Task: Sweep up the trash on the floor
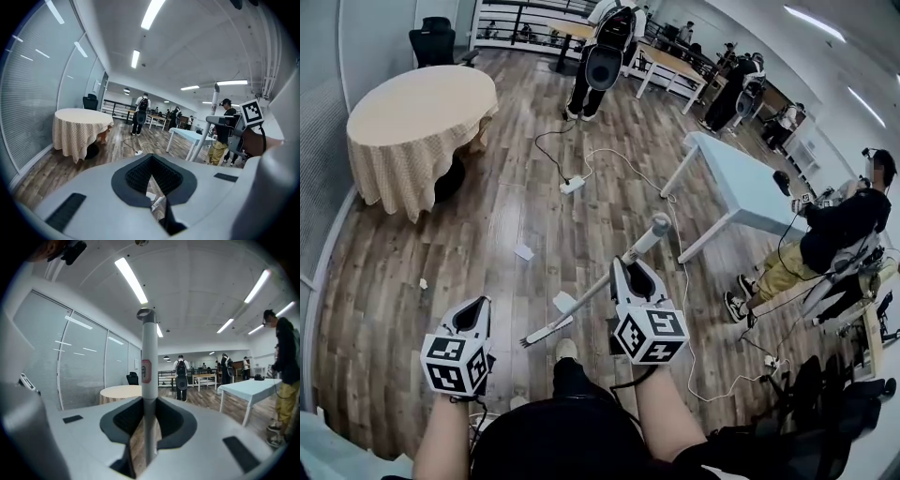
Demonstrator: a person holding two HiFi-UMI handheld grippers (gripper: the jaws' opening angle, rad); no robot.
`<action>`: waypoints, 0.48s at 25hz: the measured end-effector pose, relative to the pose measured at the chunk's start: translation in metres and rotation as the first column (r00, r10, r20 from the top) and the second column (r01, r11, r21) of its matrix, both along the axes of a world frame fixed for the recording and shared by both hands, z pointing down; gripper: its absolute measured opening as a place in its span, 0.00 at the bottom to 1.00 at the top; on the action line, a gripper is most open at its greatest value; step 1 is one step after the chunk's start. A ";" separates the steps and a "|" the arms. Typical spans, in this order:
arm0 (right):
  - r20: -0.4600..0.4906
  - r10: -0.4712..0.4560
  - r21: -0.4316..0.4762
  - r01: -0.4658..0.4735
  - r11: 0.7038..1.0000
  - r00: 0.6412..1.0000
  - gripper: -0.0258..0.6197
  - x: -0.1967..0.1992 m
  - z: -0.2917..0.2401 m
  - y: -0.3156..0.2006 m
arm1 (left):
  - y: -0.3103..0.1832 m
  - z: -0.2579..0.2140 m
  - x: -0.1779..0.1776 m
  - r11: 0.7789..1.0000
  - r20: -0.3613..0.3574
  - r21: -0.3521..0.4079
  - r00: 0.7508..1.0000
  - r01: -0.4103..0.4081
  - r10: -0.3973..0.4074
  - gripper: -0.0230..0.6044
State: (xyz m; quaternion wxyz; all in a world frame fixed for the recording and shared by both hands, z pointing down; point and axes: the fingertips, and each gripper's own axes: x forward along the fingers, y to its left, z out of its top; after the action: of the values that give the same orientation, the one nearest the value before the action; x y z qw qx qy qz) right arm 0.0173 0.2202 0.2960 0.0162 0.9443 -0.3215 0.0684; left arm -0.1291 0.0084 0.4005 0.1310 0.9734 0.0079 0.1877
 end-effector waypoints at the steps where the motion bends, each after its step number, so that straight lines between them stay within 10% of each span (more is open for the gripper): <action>1: -0.002 0.000 0.004 0.000 1.000 1.000 0.18 0.005 0.000 -0.003 | -0.005 0.001 0.001 1.000 0.002 -0.001 1.000 0.008 -0.008 0.03; 12: 0.038 -0.039 -0.015 0.039 0.999 0.999 0.18 0.081 0.024 -0.011 | -0.025 0.015 0.066 0.997 0.050 0.028 0.996 0.066 -0.067 0.03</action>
State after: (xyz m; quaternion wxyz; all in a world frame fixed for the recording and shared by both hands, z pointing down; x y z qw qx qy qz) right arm 0.0982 0.2088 0.3199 0.0191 0.9362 -0.3395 0.0886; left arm -0.0633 -0.0165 0.4155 0.1247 0.9697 -0.0304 0.2080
